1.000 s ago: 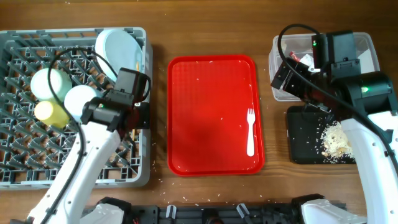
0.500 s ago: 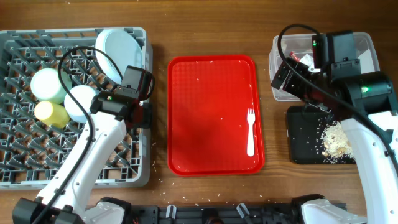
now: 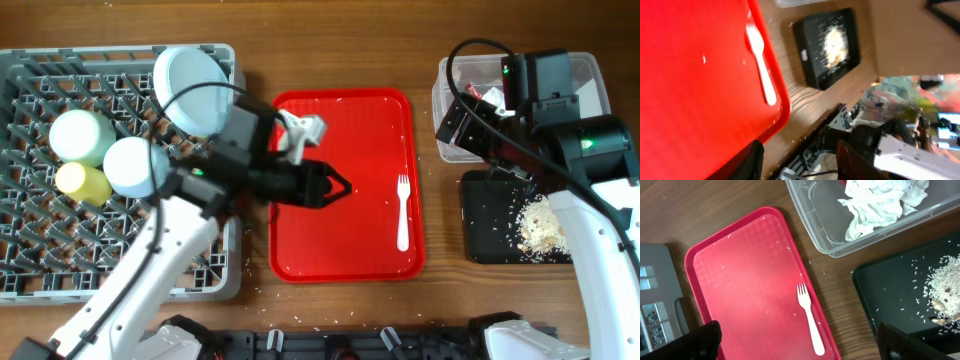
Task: Sort waste into correct bins and load items into the dishwasher rack
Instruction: 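Move the left gripper back to the tray above the white fork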
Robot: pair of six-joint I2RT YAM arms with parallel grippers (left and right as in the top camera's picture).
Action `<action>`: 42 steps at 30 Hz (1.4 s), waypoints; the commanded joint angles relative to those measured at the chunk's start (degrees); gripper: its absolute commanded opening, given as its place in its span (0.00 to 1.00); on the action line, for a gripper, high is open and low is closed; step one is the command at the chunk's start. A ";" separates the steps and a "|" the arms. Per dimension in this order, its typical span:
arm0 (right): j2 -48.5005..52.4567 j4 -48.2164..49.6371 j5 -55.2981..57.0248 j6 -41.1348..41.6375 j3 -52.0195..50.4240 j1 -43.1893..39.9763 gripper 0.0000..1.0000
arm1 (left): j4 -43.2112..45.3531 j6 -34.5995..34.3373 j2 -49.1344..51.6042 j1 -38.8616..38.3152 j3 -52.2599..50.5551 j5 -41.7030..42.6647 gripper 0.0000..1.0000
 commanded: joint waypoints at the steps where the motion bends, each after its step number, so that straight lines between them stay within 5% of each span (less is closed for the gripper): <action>1: 0.07 0.13 1.11 -0.59 0.28 -0.09 1.00 | 0.79 -19.69 4.02 -10.16 0.52 -17.73 0.47; 6: 0.07 0.13 1.11 -0.59 0.28 -0.09 1.00 | 8.66 -35.12 14.75 -26.93 0.52 -37.09 0.48; 9: 0.07 0.13 1.11 -0.59 0.28 -0.09 1.00 | 16.33 -35.54 24.48 -35.45 0.52 -47.25 0.49; 16: 0.24 0.13 1.11 -0.57 0.28 -0.09 0.99 | 24.24 -30.40 33.31 -40.61 0.52 -64.59 0.47; 22: 0.79 0.13 1.11 -0.59 0.28 -0.09 1.00 | 30.42 -27.30 38.91 -40.59 0.52 -68.37 0.45; 27: 1.05 0.13 1.11 -0.59 0.28 -0.09 1.00 | 33.44 -25.59 42.75 -40.54 0.52 -69.85 0.34; 34: 1.05 0.13 1.11 -0.59 0.28 -0.09 1.00 | 31.61 -1.22 42.75 -40.54 0.52 -72.08 0.22; 42: 1.05 0.13 1.11 -0.61 0.28 -0.09 1.00 | 19.78 -4.28 42.75 -38.75 0.52 -68.59 0.22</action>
